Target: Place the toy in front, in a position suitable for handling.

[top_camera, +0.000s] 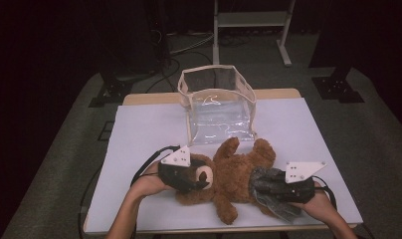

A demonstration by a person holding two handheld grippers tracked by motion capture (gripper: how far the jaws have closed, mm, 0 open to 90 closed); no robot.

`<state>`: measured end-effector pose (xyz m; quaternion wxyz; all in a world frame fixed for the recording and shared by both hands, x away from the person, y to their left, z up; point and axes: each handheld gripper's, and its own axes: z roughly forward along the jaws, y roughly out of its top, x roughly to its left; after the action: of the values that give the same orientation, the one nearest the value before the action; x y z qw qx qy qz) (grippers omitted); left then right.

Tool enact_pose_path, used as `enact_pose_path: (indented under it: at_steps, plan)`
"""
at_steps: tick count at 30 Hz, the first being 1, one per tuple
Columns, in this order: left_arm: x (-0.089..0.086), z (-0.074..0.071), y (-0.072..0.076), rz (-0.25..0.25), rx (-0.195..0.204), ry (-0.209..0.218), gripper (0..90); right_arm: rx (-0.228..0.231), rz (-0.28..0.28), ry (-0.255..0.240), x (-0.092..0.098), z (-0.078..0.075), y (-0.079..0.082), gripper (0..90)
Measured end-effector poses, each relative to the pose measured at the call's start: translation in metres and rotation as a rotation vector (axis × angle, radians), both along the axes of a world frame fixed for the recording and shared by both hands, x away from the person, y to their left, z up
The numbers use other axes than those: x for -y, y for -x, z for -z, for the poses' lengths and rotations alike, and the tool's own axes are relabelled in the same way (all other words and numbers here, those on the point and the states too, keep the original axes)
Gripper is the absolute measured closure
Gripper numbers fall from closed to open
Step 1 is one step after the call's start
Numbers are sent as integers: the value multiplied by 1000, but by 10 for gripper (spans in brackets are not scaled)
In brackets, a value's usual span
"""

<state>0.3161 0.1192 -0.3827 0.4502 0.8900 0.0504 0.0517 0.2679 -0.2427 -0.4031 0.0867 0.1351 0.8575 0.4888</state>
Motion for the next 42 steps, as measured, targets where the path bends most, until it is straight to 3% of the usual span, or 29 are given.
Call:
enact_pose_path:
  at_steps: [8,13,16,22,25,28,32,35,37,39,42]
  plan:
    - [4,1,4,3,17,-42,331,46,-35,-29,-14,-31,-15,710]
    - [5,1,8,5,37,-69,331,58,-48,-3,-27,-30,-22,710]
    - [5,1,8,7,38,-65,331,40,-28,-18,-18,-24,-22,709]
    - [5,1,7,8,34,-64,331,23,59,51,12,-16,-20,709]
    - [5,2,7,11,33,-66,331,28,59,18,16,-22,-20,708]
    - [5,2,7,12,35,-62,331,54,30,-14,7,-36,-23,708]
    - [4,3,9,13,36,-63,332,79,-7,5,-14,-44,-33,708]
    - [3,4,10,19,37,-60,332,75,-22,27,-25,-39,-39,708]
    - [3,5,10,17,34,-55,332,53,-16,20,-23,-34,-40,708]
    - [3,5,10,16,35,-55,332,30,13,6,-11,-26,-42,708]
    - [4,5,10,13,36,-58,331,11,75,37,11,-17,-43,708]
